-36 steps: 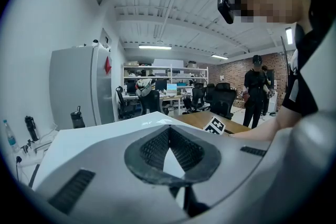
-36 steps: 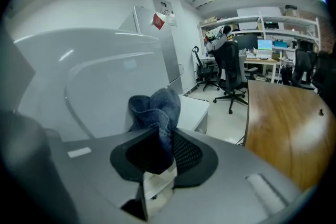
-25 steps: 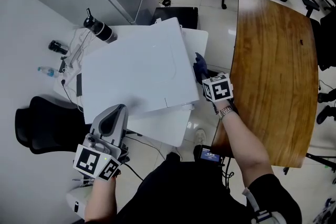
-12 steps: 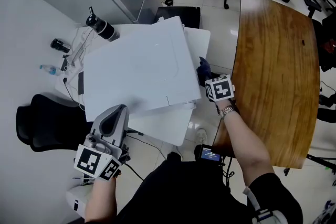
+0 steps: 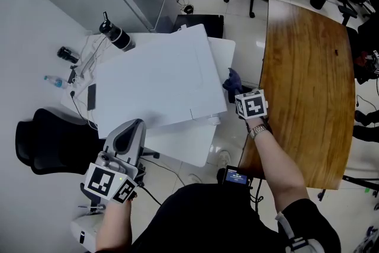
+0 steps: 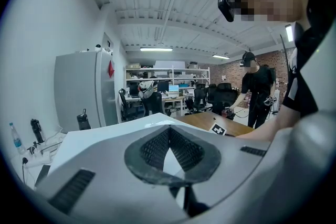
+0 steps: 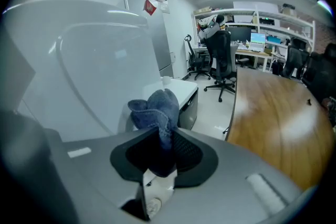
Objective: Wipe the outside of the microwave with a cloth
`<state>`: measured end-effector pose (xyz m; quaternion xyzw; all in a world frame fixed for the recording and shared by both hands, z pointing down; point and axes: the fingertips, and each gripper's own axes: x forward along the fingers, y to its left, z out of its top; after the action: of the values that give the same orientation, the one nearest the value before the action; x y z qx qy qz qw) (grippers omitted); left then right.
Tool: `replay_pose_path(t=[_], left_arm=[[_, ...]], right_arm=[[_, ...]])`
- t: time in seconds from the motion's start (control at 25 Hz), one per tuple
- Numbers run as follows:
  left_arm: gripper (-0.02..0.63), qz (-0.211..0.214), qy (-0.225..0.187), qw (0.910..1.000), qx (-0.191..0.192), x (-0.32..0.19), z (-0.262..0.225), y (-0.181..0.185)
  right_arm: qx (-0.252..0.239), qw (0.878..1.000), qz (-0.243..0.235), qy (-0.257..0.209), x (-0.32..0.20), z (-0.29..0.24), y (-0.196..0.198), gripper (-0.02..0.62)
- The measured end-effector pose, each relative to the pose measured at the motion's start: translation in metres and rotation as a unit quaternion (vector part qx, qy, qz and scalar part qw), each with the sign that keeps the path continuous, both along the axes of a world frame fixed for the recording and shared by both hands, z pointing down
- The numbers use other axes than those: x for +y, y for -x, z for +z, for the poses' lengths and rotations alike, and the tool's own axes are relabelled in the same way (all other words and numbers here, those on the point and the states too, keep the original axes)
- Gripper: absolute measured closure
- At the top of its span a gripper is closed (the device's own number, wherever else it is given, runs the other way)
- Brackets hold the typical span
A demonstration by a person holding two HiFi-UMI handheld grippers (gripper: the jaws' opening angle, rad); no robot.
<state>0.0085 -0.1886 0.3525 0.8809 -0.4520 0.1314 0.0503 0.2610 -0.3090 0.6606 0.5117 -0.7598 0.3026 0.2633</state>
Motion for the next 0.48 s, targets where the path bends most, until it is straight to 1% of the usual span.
replay_pose_path(t=[0.2,0.48], left_arm=[[0.601,0.015,-0.010,0.9997,0.016,0.009,-0.004,0.005],[0.601,0.031,-0.020,0.9983,0.046,0.033,-0.009,0.027]], right_arm=[[0.014,1.000,0.019,-0.016,0.016,-0.021,-0.011,0.518],[0.034,0.998,0.047,-0.039,0.057,-0.054,-0.017,0.518]])
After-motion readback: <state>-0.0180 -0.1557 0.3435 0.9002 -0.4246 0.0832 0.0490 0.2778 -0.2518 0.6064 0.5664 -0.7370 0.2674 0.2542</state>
